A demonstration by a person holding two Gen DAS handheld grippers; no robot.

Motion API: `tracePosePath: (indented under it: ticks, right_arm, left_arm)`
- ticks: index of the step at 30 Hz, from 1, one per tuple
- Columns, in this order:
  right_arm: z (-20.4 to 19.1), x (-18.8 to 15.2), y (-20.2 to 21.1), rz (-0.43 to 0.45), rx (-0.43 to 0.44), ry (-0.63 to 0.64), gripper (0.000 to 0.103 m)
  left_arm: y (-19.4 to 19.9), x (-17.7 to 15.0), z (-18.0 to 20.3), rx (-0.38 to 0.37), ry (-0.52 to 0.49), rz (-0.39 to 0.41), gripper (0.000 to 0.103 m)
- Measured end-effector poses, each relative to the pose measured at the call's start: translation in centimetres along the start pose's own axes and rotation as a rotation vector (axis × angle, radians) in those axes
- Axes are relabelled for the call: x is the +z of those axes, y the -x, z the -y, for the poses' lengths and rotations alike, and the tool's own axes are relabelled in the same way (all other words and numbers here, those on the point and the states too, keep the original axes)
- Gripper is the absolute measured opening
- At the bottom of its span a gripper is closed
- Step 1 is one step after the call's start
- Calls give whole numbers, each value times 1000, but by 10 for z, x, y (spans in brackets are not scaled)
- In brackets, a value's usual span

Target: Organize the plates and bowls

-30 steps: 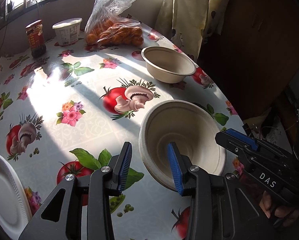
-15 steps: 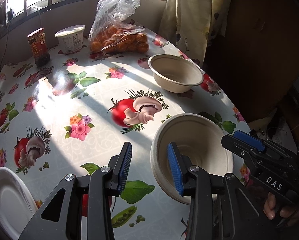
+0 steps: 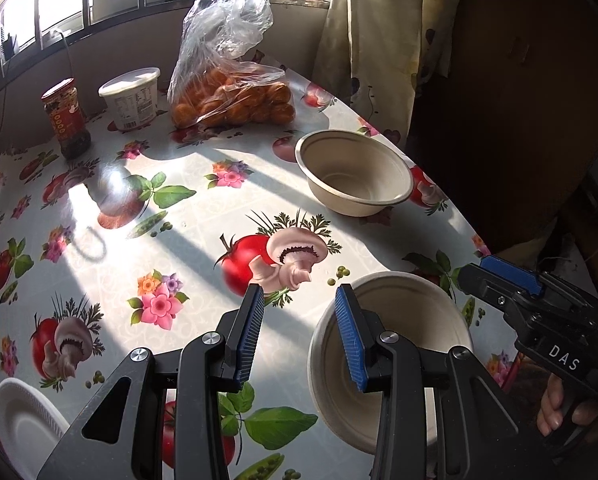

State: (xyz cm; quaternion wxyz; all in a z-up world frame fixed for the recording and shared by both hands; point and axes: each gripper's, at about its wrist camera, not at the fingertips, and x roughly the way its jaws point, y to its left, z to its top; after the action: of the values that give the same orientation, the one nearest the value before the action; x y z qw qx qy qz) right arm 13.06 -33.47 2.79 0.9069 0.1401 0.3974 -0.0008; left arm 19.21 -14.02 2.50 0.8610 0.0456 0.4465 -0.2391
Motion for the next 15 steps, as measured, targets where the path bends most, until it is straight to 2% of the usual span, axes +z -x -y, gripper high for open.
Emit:
tracePosePath:
  ticks: [7,15]
  right_arm:
    - [14,22,-7,17,-35,7,43]
    - [27,44,-22,21,-55,25,43]
  left_arm:
    - [-7,23,-11,-27,2,39,39]
    - [-23,48,-22,-43,19,45,39]
